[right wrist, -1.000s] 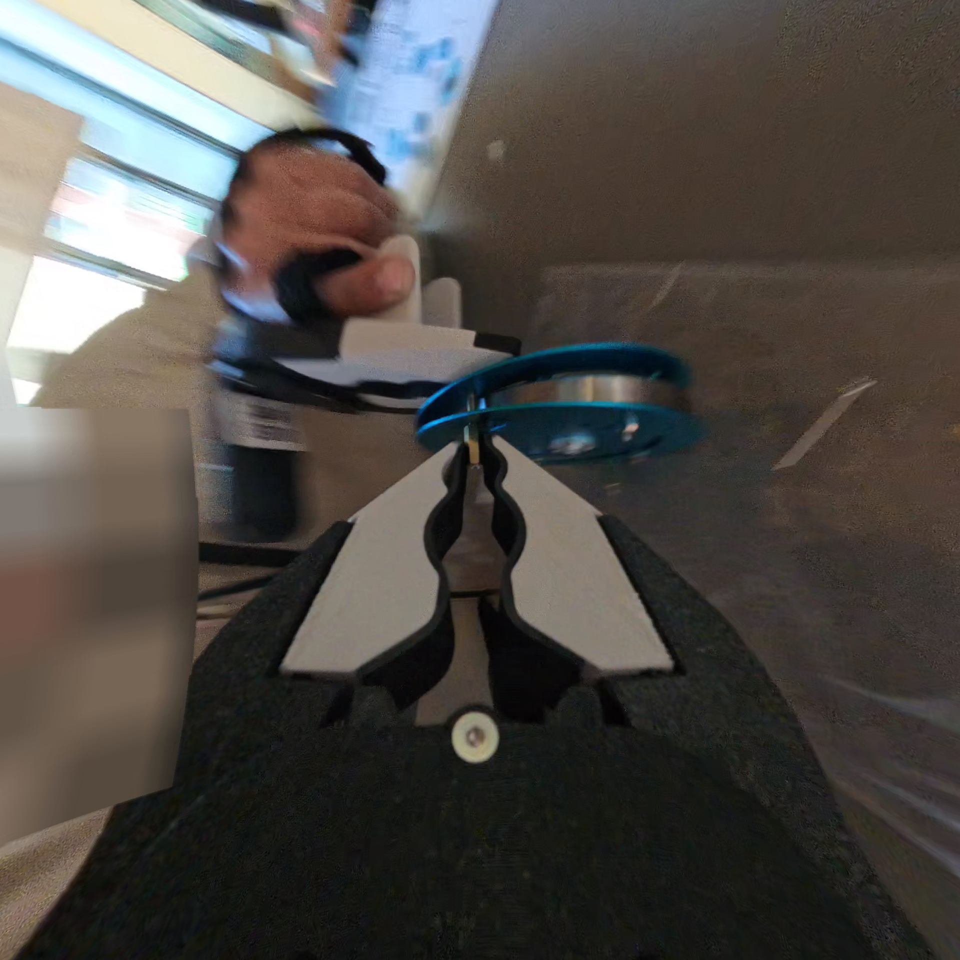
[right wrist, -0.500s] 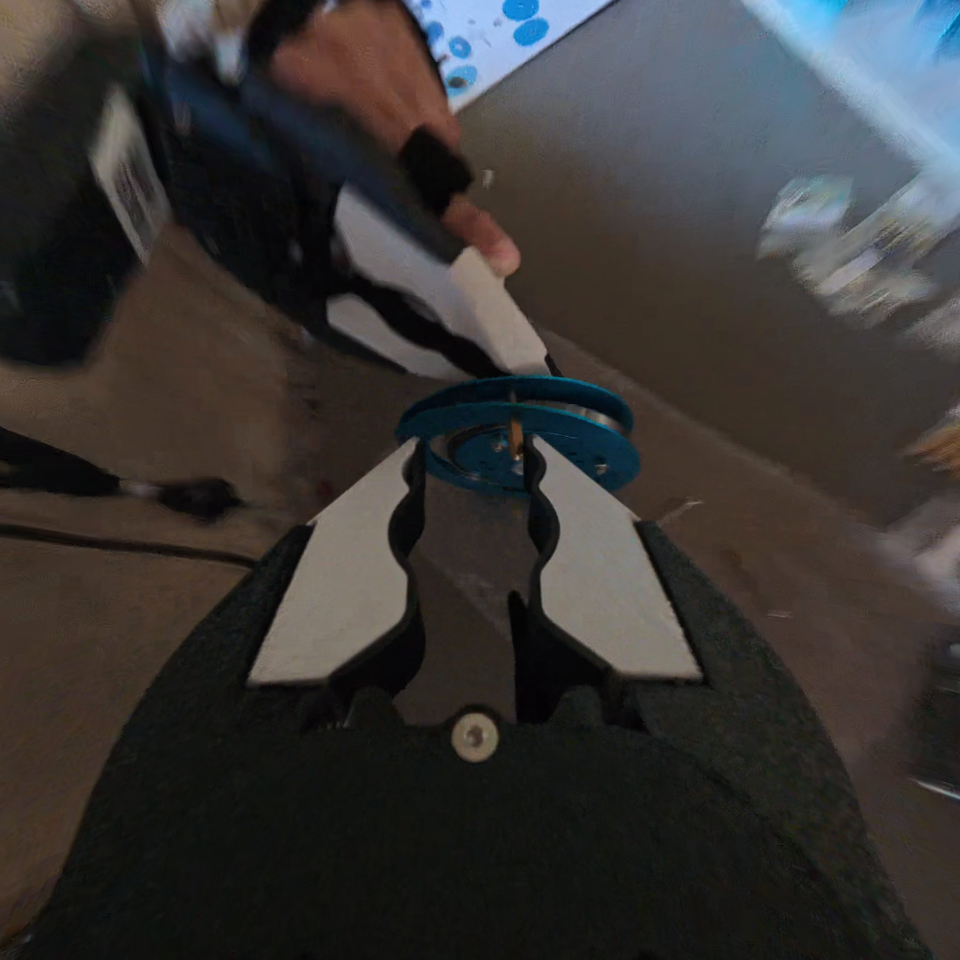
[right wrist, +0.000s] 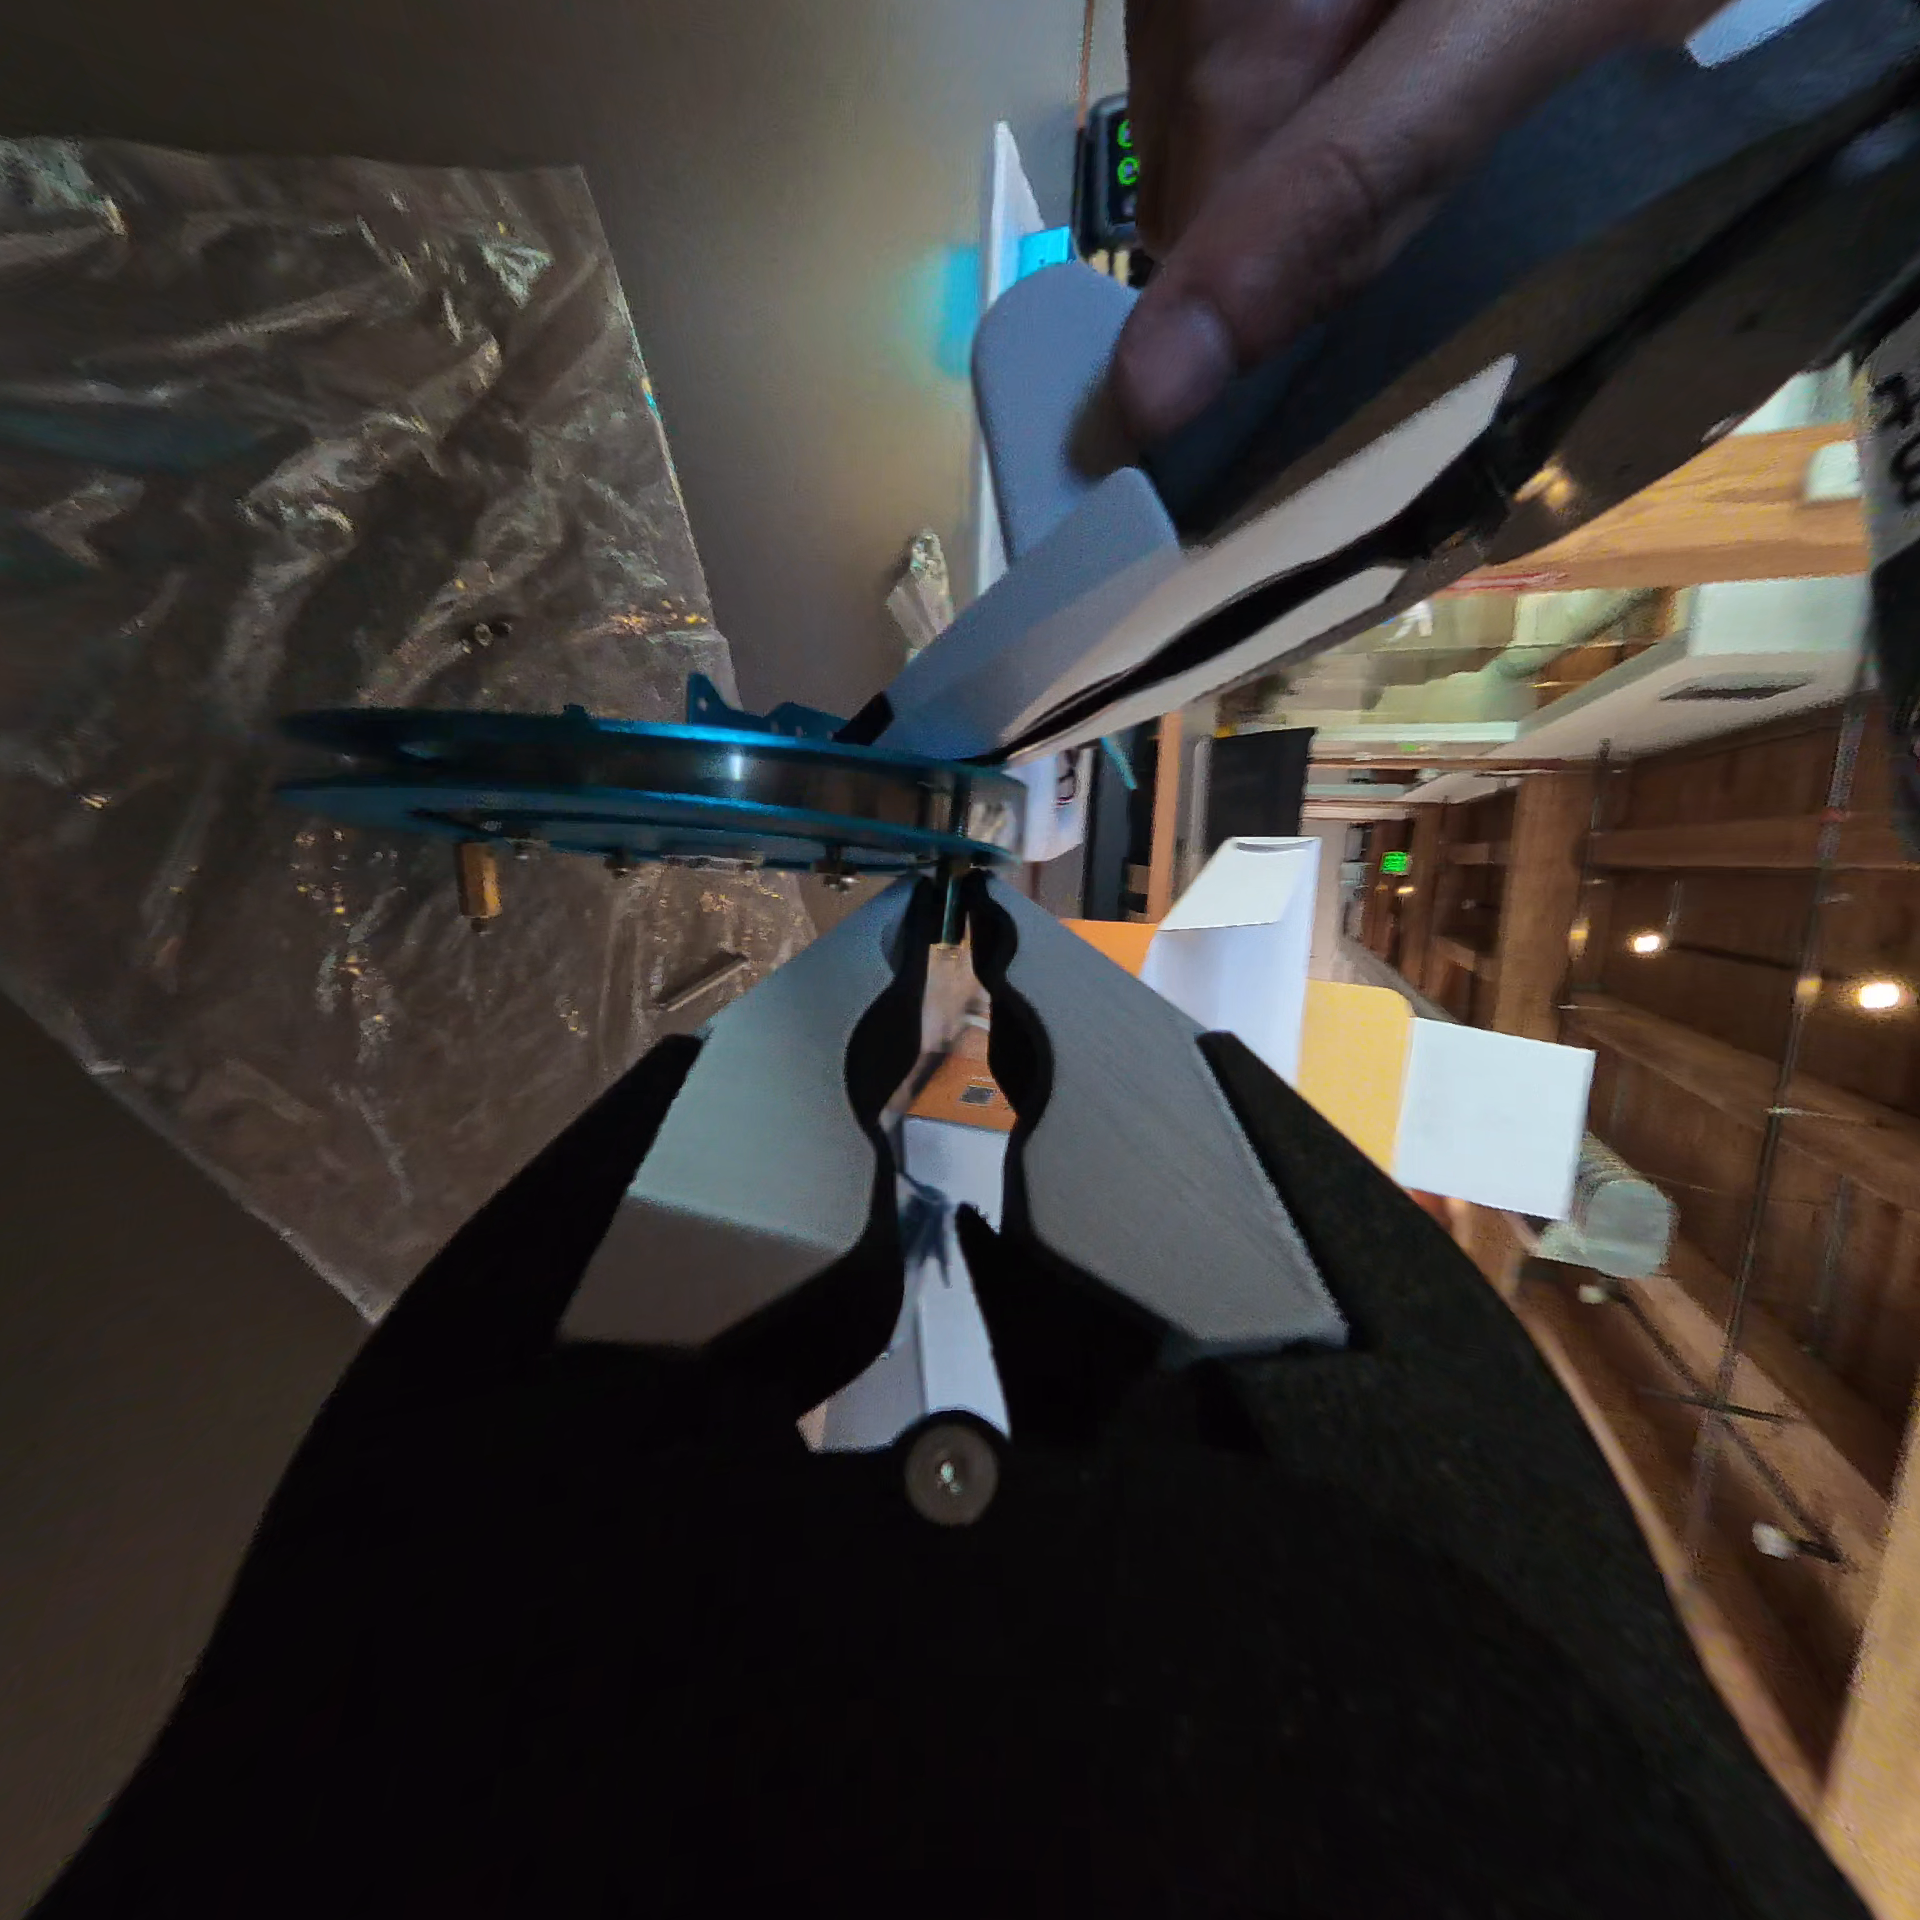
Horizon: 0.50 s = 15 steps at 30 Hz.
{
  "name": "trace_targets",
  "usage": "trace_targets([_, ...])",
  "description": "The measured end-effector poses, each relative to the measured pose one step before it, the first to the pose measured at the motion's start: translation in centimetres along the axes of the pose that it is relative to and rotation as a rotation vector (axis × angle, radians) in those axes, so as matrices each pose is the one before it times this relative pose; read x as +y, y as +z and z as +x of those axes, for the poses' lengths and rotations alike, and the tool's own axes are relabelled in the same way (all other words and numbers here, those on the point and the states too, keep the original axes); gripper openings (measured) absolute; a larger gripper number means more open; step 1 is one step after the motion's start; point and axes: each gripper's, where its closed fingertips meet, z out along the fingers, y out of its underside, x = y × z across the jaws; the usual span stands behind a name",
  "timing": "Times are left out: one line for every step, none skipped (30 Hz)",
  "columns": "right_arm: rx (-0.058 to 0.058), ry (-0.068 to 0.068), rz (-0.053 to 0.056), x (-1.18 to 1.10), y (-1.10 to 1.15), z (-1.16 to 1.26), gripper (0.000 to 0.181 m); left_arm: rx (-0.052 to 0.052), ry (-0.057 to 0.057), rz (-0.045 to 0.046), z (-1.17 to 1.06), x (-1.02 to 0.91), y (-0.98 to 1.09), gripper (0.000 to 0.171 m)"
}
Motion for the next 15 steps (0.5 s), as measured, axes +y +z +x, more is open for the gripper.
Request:
trace_targets([-0.0306, 0.0411, 0.0003, -0.047, -0.062, -0.019, 0.004, -0.0256, 0.0111, -0.00016, -0.159, -0.026, 0.046, 0.002])
trace_targets([-0.0332, 0.0465, -0.0059, 0.078, 0.016, -0.027, 0.004, -0.0367, 0.0309, -0.00184, -0.152, -0.014, 0.036, 0.002])
trace_targets([-0.05, 0.0677, -0.0044, 0.124, 0.061, -0.089, 0.004, -0.0627, 0.0566, -0.00198, -0.298, -0.036, 0.071, 0.002])
trace_targets([-0.0851, 0.1102, -0.0013, 0.139, 0.073, -0.157, 0.004, -0.0884, 0.0736, -0.0041, -0.432, -0.069, 0.099, 0.001])
trace_targets([-0.1223, 0.1488, -0.0003, 0.182, 0.052, -0.213, 0.004, -0.1129, 0.0863, -0.00551, -0.486, -0.064, 0.154, 0.002])
trace_targets([-0.1456, 0.1689, 0.0045, 0.194, 0.038, -0.239, 0.003, -0.1333, 0.1093, -0.01158, -0.488, -0.06, 0.152, 0.002])
trace_targets([-0.1602, 0.1688, 0.0182, 0.103, -0.012, -0.34, 0.003, -0.1533, 0.1198, -0.01804, -0.587, -0.045, 0.08, 0.002])
trace_targets([-0.1757, 0.1924, 0.0213, 0.014, -0.055, -0.351, 0.003, -0.1538, 0.1258, -0.02039, -0.496, -0.003, 0.06, 0.001])
trace_targets([-0.1863, 0.2108, 0.009, 0.034, -0.099, -0.315, 0.003, -0.1374, 0.0993, -0.01152, -0.367, -0.105, 0.03, 0.001])
trace_targets([-0.1902, 0.2065, -0.0057, 0.088, -0.113, -0.371, 0.003, -0.1127, 0.064, -0.00282, -0.261, -0.106, 0.02, 0.001])
trace_targets([-0.1881, 0.2022, -0.013, 0.126, -0.032, -0.483, 0.002, -0.0971, 0.0403, 0.00075, -0.221, -0.071, 0.012, 0.001])
trace_targets([-0.175, 0.1718, -0.0088, 0.025, 0.013, -0.467, 0.003, -0.0875, 0.0351, -0.00835, -0.213, 0.045, -0.021, 0.0])
trace_targets([-0.1624, 0.1698, 0.0024, -0.122, 0.002, -0.317, 0.003, -0.0702, 0.0446, -0.01065, -0.207, 0.073, -0.049, 0.001])
trace_targets([-0.1324, 0.1194, 0.0001, -0.056, 0.074, -0.227, 0.004, -0.0348, 0.0208, -0.01044, -0.118, 0.14, -0.014, 0.001])
trace_targets([-0.0771, 0.0535, 0.0009, -0.056, 0.072, -0.026, 0.003, 0.0017, -0.0188, -0.0032, 0.004, 0.098, 0.006, 0.001])
